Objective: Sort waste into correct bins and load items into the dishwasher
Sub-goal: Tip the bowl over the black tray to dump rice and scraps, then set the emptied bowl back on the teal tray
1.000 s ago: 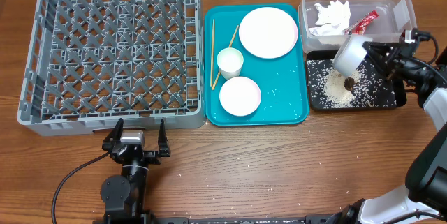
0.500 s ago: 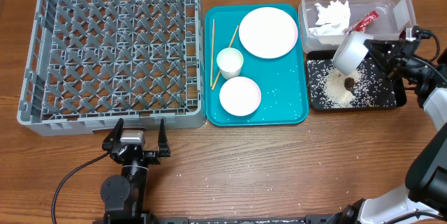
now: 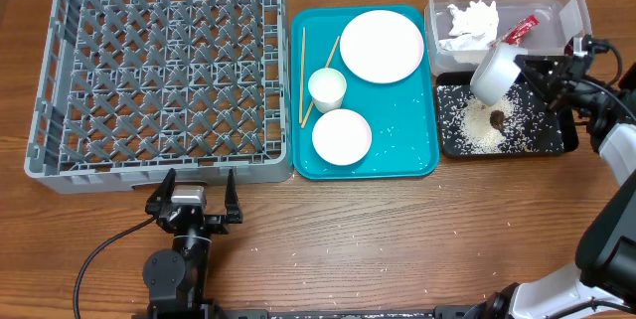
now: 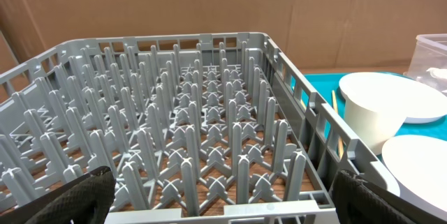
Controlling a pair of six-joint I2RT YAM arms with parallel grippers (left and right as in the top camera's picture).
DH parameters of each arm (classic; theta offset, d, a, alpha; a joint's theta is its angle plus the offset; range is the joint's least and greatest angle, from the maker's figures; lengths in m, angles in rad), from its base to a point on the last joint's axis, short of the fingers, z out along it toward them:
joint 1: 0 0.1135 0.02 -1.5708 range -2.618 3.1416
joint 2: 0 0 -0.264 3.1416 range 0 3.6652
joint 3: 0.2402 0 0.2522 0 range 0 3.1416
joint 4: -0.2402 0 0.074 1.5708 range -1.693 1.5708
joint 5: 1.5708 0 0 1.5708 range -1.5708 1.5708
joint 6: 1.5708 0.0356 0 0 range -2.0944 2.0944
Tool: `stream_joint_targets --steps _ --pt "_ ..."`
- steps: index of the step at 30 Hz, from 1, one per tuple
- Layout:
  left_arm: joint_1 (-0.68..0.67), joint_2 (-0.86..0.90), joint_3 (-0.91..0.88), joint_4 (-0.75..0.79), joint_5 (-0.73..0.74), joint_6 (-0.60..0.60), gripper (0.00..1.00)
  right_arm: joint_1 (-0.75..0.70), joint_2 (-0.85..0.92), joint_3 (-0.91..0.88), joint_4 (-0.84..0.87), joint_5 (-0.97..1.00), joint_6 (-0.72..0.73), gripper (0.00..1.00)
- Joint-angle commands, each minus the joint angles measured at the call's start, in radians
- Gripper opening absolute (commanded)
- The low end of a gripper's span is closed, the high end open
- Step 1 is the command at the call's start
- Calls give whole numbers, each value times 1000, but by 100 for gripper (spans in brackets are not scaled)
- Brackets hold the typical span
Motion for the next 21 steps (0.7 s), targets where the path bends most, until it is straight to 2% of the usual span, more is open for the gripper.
stream_joint_targets --steps 1,6,8,13,16,21 --pt "7 -9 -4 -1 -4 12 100 14 -8 1 14 -43 -3 4" --pt "7 -9 -4 -1 -4 12 100 67 -40 2 107 -65 2 4" --pt "7 -9 -4 -1 -4 12 100 125 -85 2 174 -65 2 4" --pt "7 -9 -4 -1 -4 12 100 299 -111 4 186 -5 -3 4" --pt "7 -9 -4 -1 -4 12 100 443 -111 4 57 217 -110 4" --pt "7 -9 -4 -1 -4 12 100 489 -111 4 -175 407 -273 4"
